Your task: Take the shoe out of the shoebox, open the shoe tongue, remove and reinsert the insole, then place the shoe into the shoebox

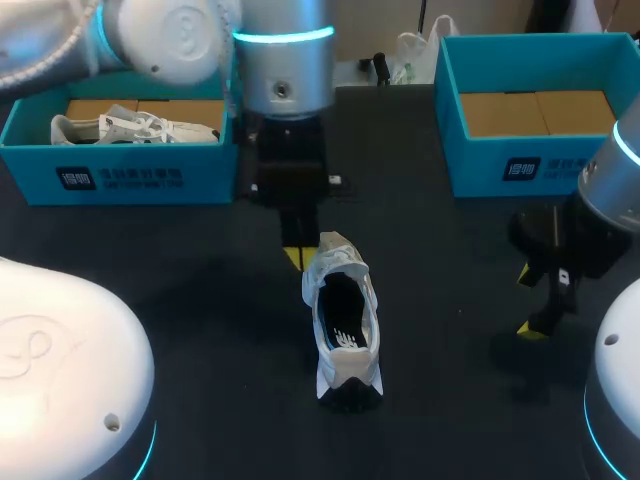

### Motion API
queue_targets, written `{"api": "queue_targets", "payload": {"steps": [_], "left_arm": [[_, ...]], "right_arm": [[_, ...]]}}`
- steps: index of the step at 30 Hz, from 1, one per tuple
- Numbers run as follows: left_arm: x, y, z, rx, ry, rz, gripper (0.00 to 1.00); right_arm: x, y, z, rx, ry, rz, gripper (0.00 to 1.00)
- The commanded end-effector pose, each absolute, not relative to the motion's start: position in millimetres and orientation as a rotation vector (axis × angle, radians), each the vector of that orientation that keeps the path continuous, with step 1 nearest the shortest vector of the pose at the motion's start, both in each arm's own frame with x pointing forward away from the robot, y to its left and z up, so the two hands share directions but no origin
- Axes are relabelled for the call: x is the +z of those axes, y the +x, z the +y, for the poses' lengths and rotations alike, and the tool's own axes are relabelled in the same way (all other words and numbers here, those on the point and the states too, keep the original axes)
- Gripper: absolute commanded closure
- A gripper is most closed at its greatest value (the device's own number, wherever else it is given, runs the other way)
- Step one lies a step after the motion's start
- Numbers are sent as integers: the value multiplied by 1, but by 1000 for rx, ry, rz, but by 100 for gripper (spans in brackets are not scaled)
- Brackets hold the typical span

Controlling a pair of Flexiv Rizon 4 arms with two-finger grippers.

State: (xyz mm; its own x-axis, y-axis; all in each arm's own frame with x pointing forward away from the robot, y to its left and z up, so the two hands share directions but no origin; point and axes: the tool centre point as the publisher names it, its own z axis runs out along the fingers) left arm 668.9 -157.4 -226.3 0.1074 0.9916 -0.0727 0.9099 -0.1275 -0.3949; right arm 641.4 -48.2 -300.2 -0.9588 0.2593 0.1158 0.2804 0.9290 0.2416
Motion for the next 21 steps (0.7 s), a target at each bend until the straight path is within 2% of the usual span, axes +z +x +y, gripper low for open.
{"api": "queue_targets", "payload": {"steps": [1,11,21], "left_arm": [[-247,672,-177,352,-2132,-1827,100],[-254,673,-177,304,-2166,-1780,100],[-317,661,-182,292,-2191,-1725,100]], "right_arm": [[-301,640,-48,-393,-423,-3009,0],[-301,640,-48,-393,-423,-3009,0],[-301,640,-48,-393,-423,-3009,0]]}}
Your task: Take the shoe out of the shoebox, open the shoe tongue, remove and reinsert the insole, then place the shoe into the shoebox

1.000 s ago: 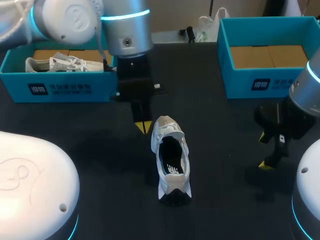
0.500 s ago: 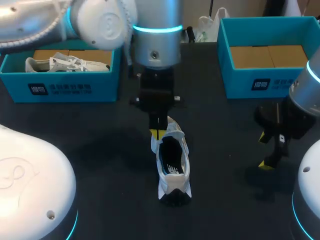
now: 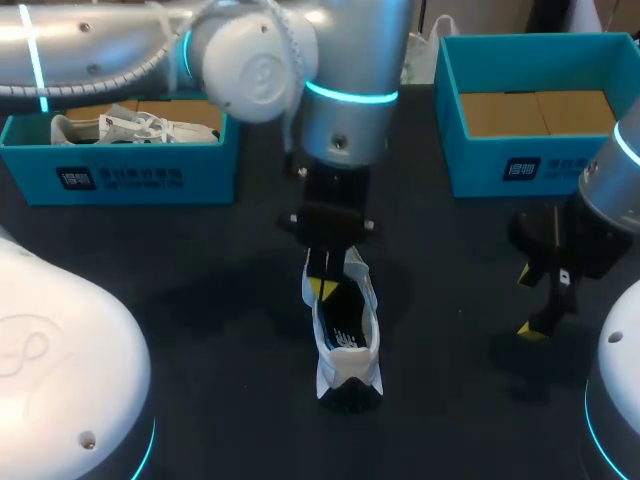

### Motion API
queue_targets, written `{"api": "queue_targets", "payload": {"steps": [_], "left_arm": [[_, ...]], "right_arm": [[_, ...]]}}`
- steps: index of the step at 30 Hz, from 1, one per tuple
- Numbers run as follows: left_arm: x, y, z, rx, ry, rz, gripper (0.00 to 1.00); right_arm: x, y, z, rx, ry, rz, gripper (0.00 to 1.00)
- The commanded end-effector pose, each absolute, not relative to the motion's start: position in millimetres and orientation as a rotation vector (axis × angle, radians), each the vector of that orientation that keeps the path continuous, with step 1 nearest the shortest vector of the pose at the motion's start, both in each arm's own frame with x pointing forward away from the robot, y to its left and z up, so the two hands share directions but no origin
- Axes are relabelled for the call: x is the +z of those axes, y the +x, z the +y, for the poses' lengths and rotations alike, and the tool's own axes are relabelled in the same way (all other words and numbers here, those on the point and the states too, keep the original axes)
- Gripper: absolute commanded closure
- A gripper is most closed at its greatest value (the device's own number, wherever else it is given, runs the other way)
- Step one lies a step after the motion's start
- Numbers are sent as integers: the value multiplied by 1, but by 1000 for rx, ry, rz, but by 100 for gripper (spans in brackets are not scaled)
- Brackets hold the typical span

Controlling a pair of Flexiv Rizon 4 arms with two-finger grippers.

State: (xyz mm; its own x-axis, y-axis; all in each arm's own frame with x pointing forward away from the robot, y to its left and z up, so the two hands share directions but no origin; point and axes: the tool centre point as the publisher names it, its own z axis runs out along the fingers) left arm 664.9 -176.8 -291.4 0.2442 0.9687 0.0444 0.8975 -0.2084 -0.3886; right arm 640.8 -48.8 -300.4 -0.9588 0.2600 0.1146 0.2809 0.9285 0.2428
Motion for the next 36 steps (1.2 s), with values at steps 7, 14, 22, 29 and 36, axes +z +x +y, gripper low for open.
{"api": "queue_targets", "payload": {"steps": [7,14,22,29,36], "left_arm": [[-338,657,-184,335,-2189,-1769,100],[-357,644,-187,327,-2181,-1813,100],[-390,639,-198,308,-2152,-1894,100],[-369,645,-197,304,-2203,-1999,100],[-376,659,-184,211,-2143,-2070,100]], "right_arm": [[-301,640,-48,-393,-423,-3009,0],[-301,640,-48,-393,-423,-3009,0],[-301,640,-48,-393,-423,-3009,0],[-301,640,-48,-393,-423,-3009,0],[-301,640,-48,-393,-423,-3009,0]]}}
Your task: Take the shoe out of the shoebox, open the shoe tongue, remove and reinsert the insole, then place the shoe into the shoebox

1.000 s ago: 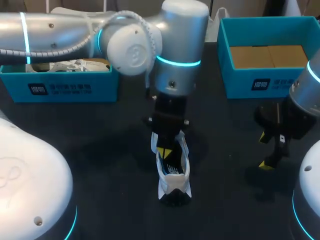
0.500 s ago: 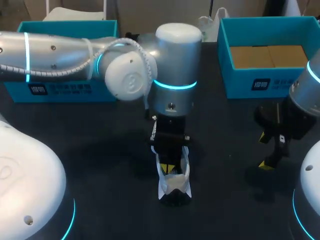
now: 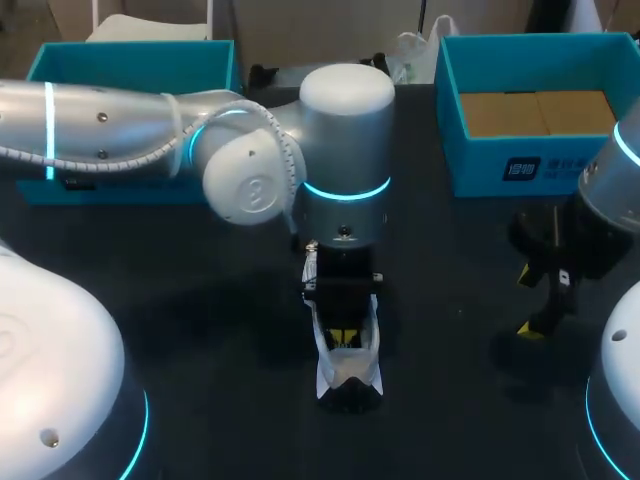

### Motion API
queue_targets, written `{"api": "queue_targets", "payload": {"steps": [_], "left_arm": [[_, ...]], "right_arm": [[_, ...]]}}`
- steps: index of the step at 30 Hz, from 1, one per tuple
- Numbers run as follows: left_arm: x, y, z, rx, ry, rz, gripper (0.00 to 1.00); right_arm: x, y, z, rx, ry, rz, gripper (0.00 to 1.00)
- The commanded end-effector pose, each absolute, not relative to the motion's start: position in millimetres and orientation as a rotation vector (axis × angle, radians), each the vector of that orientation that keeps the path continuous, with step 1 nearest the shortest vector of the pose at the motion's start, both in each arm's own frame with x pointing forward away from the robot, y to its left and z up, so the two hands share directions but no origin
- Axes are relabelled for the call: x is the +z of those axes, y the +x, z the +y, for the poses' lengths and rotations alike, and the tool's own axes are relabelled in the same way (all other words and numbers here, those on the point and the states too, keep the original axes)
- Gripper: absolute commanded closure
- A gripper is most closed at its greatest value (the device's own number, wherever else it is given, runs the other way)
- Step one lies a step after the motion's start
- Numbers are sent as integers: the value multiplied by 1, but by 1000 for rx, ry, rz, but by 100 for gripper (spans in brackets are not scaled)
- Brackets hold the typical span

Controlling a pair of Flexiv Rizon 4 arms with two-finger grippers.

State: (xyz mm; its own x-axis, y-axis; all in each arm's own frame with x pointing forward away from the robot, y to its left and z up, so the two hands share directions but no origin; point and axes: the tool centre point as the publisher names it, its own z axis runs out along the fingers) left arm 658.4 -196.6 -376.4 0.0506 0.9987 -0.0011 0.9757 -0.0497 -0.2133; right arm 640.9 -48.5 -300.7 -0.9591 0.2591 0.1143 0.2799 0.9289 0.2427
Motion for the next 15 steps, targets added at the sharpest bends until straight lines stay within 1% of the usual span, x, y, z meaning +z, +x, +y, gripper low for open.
{"api": "queue_targets", "payload": {"steps": [1,8,15], "left_arm": [[-377,660,-182,203,-2136,-2071,100],[-408,665,-180,104,-2081,-2077,100],[-424,666,-185,94,-2056,-2096,100]], "right_arm": [[-301,640,-48,-393,-423,-3009,0],[-301,640,-48,-393,-423,-3009,0],[-301,640,-48,-393,-423,-3009,0]]}}
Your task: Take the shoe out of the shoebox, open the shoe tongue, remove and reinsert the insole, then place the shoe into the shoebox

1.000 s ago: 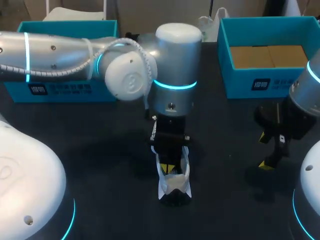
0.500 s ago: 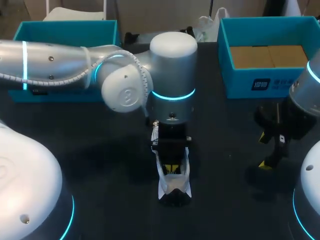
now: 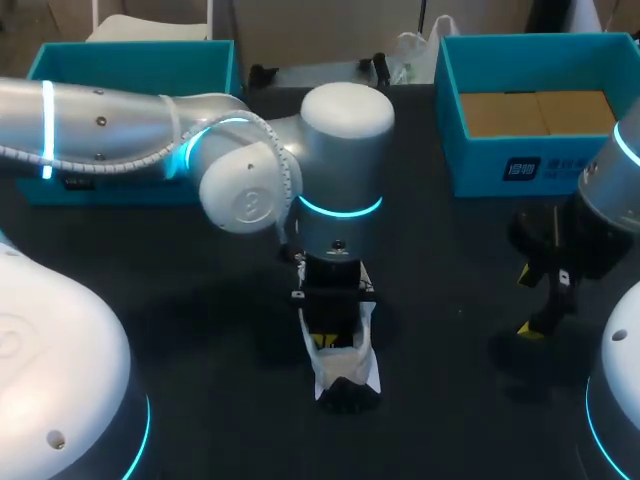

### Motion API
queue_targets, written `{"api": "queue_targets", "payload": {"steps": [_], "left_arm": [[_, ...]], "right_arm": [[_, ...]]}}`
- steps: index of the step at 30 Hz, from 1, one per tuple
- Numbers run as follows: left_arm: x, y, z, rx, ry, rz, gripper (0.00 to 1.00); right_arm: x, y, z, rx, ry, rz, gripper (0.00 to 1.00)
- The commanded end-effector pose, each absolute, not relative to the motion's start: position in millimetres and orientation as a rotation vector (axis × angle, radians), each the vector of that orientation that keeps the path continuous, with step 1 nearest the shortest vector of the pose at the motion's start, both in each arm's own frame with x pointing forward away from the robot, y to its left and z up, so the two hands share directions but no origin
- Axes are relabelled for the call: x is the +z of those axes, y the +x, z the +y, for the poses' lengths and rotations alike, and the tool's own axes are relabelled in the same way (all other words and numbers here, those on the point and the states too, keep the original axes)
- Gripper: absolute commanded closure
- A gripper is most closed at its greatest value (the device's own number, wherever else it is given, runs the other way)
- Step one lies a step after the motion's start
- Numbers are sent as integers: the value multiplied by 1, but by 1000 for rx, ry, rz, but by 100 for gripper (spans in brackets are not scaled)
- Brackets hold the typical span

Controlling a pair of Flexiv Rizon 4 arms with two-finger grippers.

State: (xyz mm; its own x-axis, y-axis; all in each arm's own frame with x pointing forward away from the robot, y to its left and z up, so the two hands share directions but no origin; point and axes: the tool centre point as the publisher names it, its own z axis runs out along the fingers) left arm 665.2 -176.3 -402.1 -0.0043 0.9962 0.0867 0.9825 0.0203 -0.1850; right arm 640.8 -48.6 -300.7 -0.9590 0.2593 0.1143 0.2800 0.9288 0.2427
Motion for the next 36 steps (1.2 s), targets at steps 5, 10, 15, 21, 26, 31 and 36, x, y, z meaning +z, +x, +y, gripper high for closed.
{"api": "queue_targets", "payload": {"steps": [5,10,15,21,26,31,36], "left_arm": [[-421,668,-192,131,-2056,-2147,100],[-400,668,-192,172,-2105,-2208,100],[-385,667,-189,142,-2146,-2228,100],[-381,671,-185,82,-2148,-2289,100],[-382,675,-183,39,-2113,-2278,100],[-390,677,-177,-18,-2081,-2256,100],[-389,677,-177,-35,-2073,-2255,100]], "right_arm": [[-301,640,-48,-393,-423,-3009,0],[-301,640,-48,-393,-423,-3009,0],[-301,640,-48,-393,-423,-3009,0],[-301,640,-48,-393,-423,-3009,0],[-301,640,-48,-393,-423,-3009,0],[-301,640,-48,-393,-423,-3009,0],[-301,640,-48,-393,-423,-3009,0]]}}
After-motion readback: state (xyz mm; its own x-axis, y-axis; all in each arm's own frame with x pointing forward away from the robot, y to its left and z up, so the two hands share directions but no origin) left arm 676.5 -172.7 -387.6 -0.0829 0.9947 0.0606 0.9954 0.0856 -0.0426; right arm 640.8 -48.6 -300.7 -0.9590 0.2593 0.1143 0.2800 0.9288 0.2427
